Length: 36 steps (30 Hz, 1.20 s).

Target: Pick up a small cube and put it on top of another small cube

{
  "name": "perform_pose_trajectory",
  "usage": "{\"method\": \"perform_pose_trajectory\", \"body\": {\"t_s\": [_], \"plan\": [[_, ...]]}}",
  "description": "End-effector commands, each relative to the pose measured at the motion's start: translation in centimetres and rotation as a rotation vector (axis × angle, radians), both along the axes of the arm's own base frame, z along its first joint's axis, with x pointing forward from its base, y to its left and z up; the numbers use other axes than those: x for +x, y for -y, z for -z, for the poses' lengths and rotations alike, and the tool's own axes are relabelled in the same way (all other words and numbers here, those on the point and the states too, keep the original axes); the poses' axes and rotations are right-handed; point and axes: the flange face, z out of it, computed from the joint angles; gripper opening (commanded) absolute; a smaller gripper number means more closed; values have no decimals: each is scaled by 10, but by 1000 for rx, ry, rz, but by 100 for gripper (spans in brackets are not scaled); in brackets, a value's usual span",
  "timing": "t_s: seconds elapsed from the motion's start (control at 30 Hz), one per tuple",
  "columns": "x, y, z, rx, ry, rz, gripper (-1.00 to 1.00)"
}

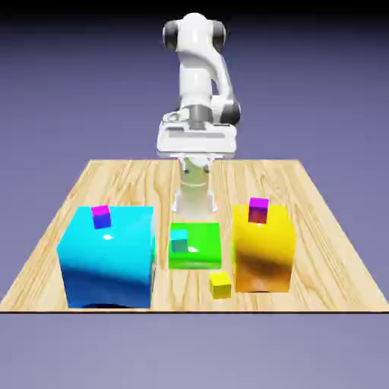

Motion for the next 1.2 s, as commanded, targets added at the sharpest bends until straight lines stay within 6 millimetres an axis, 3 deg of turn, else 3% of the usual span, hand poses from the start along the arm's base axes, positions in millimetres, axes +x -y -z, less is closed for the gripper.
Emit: {"method": "perform_pose_trajectory", "body": {"t_s": [0.0,0.23,0.47,0.8,0.83,1.0,1.03,1.07,1.17], "plan": [[7,2,9,33,-41,43,0],[50,14,81,268,-325,357,0],[76,19,164,516,-617,689,0],[92,4,272,870,-1069,1152,0],[92,4,272,870,-1069,1153,0],[87,-22,335,870,-1069,1153,0],[87,-22,335,870,-1069,1153,-100],[87,-22,335,870,-1069,1153,-100],[91,-5,295,872,-1069,1151,-100]]}}
